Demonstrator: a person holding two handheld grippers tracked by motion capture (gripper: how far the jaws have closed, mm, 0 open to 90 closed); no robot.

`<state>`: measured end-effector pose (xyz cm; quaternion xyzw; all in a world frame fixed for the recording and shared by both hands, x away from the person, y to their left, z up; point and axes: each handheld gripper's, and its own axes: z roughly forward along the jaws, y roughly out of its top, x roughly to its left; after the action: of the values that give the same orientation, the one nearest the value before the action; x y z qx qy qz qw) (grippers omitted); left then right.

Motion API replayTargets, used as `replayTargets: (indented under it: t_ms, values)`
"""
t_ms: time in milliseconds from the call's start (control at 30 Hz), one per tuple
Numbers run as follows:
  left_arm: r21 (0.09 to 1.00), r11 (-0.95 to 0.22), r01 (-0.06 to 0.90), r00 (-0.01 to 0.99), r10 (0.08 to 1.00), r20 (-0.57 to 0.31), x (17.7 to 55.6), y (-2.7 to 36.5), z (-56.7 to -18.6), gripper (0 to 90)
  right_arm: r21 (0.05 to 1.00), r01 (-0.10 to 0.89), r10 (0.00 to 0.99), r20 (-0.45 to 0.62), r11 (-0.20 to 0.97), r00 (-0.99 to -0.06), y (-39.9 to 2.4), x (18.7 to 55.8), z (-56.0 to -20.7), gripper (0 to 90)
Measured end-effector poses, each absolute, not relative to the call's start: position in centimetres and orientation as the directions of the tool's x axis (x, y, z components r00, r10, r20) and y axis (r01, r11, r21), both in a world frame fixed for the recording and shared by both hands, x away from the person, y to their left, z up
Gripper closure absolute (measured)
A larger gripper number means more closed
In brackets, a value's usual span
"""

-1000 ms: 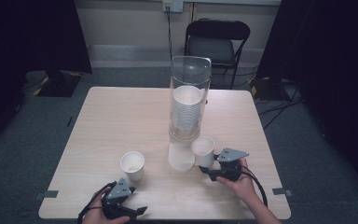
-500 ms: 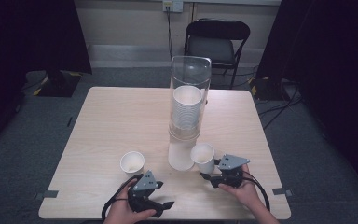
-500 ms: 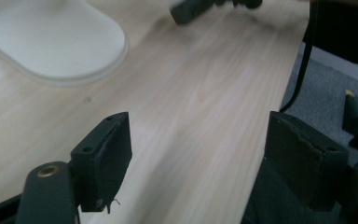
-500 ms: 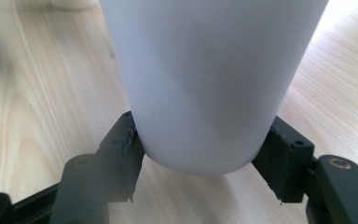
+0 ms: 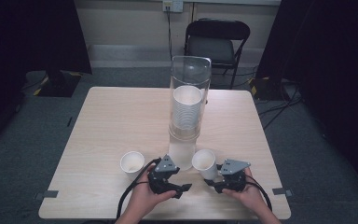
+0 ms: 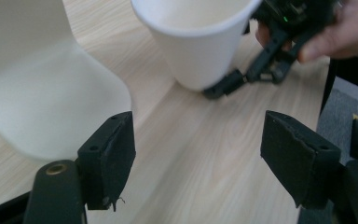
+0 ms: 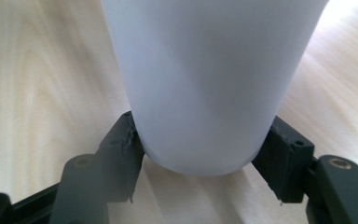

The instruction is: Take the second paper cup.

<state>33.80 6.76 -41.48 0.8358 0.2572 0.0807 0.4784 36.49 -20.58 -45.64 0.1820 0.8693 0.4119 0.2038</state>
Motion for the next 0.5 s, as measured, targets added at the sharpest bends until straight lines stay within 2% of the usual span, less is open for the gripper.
replayTargets:
  t_ms: [333,400,500]
  values:
    - [0.867,-0.394,0.304,0.874,0.478,-0.089,35.1,4.2,-41.8,24.6,0.771,0.133,0.403,-0.171,0.622,-0.899,-19.7,36.2,-46.0,37.1]
    - [0.866,-0.403,0.295,0.876,0.476,-0.077,35.1,3.9,-41.8,29.1,0.770,0.138,0.407,-0.169,0.623,-0.897,-19.5,36.3,-46.0,36.6]
    - [0.869,-0.405,0.285,0.875,0.481,-0.063,35.3,3.6,-41.6,36.3,0.779,0.151,0.421,-0.157,0.609,-0.893,-19.5,36.3,-45.9,30.1]
